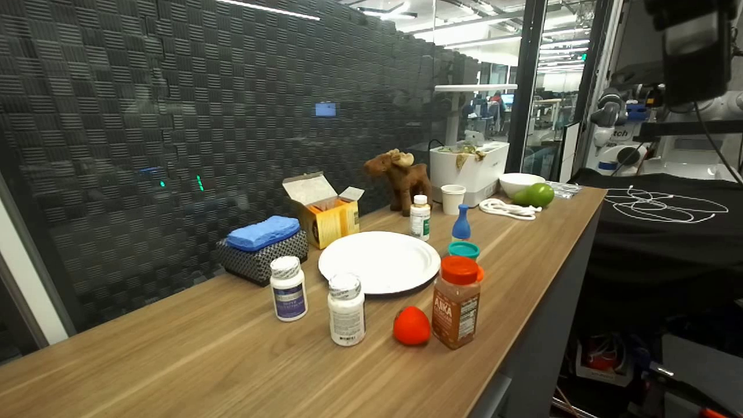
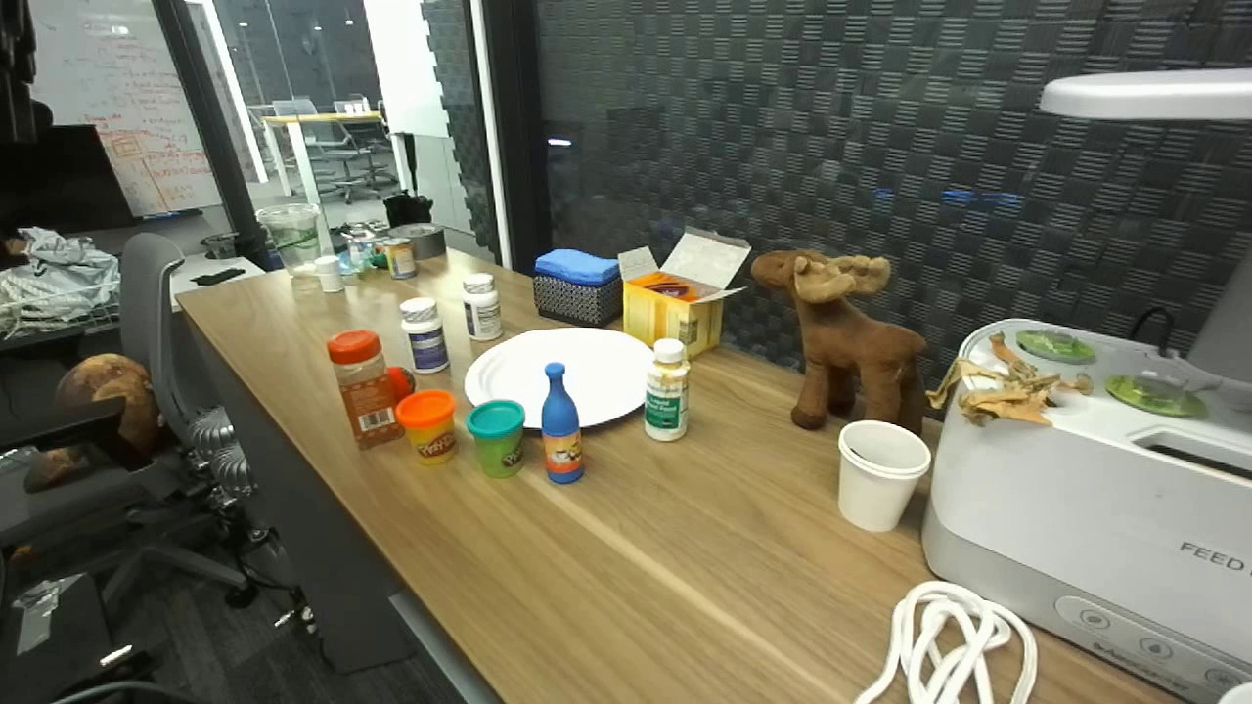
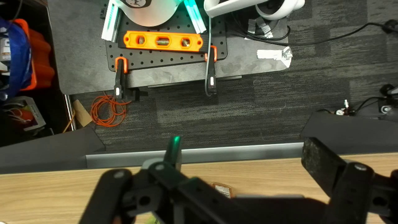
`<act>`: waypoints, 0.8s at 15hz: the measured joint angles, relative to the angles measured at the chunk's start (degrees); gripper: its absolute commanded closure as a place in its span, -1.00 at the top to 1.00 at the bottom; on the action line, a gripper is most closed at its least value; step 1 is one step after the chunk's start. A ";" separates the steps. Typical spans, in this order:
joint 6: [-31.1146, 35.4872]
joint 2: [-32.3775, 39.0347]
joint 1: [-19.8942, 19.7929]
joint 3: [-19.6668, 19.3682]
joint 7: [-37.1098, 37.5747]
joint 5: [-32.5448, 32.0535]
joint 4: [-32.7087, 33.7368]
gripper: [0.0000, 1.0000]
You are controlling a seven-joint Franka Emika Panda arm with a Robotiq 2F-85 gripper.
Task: Pick up the bottles and small containers and put them on the white plate.
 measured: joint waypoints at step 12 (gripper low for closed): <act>0.25 1.10 -0.61 -0.59 -0.08 -2.79 -0.24 1.00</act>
